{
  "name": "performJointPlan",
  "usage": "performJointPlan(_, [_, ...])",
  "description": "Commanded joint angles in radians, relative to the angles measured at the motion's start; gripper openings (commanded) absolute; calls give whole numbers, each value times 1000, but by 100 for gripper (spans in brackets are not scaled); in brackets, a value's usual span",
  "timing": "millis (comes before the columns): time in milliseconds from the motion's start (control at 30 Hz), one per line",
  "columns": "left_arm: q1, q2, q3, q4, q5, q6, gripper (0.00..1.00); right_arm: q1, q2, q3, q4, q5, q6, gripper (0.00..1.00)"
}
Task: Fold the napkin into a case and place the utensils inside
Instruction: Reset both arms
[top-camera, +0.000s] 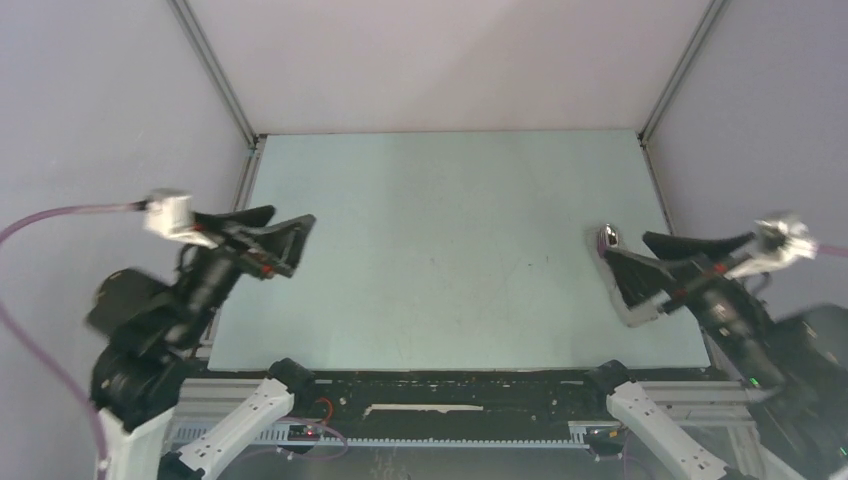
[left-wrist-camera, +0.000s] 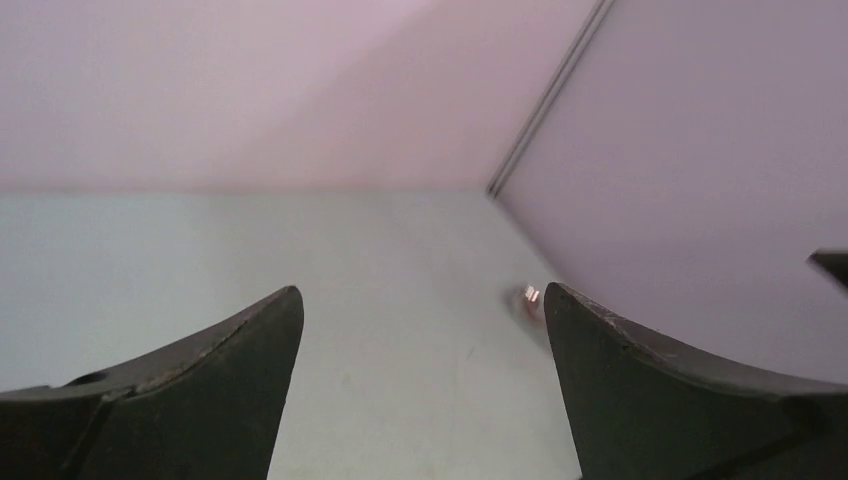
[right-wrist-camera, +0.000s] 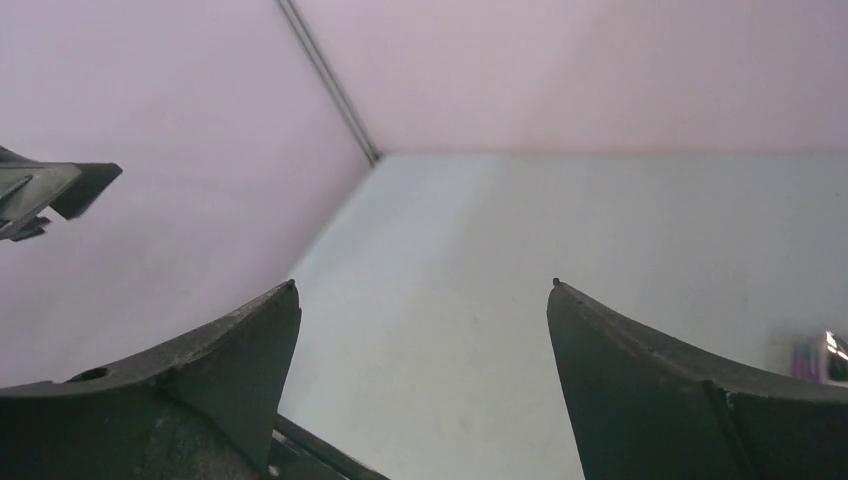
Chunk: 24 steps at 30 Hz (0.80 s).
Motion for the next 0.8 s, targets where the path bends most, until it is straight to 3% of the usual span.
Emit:
performJointPlan(0, [4,-13,190,-54,-69,-51,98,-1,-80,91,-90,-3,139,100])
performJointPlan(267, [4,-22,357,-100,-131,-32,100,-41,-233,150,-79,4,77,100])
performJointPlan(767, [4,-28,352,-127,-210,22,100,-44,-217,132,-87,59,58,100])
